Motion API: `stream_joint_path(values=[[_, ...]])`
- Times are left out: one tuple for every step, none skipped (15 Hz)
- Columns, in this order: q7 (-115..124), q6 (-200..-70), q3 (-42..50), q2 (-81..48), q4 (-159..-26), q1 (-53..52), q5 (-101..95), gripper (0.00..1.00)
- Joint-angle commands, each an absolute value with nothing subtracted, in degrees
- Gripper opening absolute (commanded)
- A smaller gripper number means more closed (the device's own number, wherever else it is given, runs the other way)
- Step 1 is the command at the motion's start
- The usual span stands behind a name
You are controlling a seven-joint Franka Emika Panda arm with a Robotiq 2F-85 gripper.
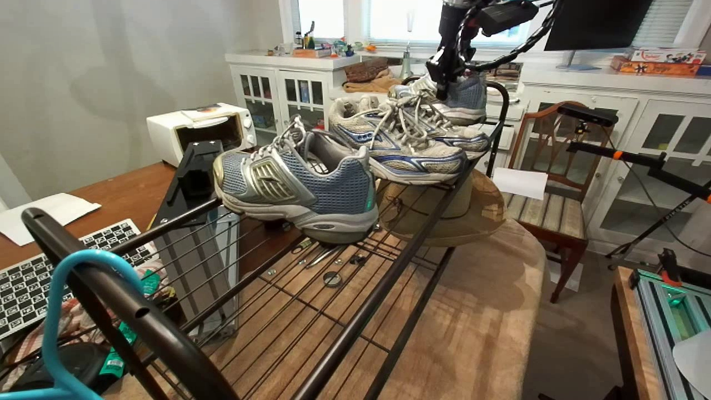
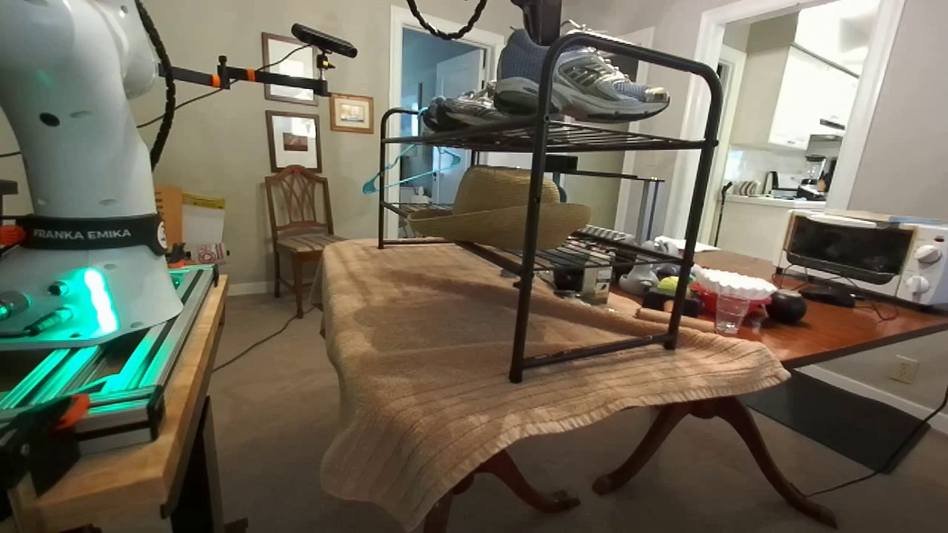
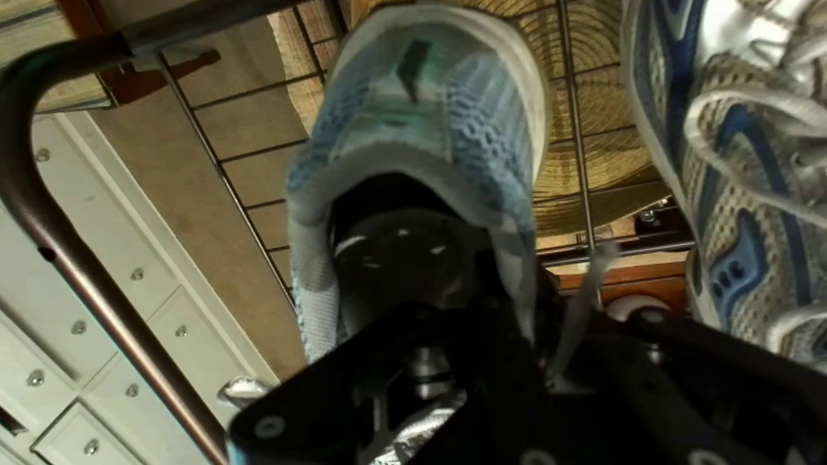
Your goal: Move the blue pair of shoes to the left
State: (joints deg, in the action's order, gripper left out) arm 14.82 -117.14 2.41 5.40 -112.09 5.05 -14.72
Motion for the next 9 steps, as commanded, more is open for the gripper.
stream_joint_path(values=[[16.4,-114.2,1.3,7.8,-110.5,4.2,-16.3,0.03],[16.7,-113.4,0.8,8.4,-109.9,3.9,-16.7,0.03],[16.7,-113.0,0.3,8.8,-109.4,3.6,-16.9,0.03],[16.7,-112.2,-0.4,9.1,-108.7,3.3,-17.0,0.03],[16.7,-111.5,-1.0,9.3,-108.0,2.9,-17.3,0.03],[17.1,-110.7,-1.7,9.5,-107.4,2.5,-17.7,0.03],[17.2,-109.9,-2.4,9.7,-106.9,2.2,-18.1,0.03],[17.5,-109.3,-3.1,9.9,-106.4,1.8,-18.6,0.03],[17.8,-108.7,-3.9,10.1,-105.9,1.3,-19.2,0.03]])
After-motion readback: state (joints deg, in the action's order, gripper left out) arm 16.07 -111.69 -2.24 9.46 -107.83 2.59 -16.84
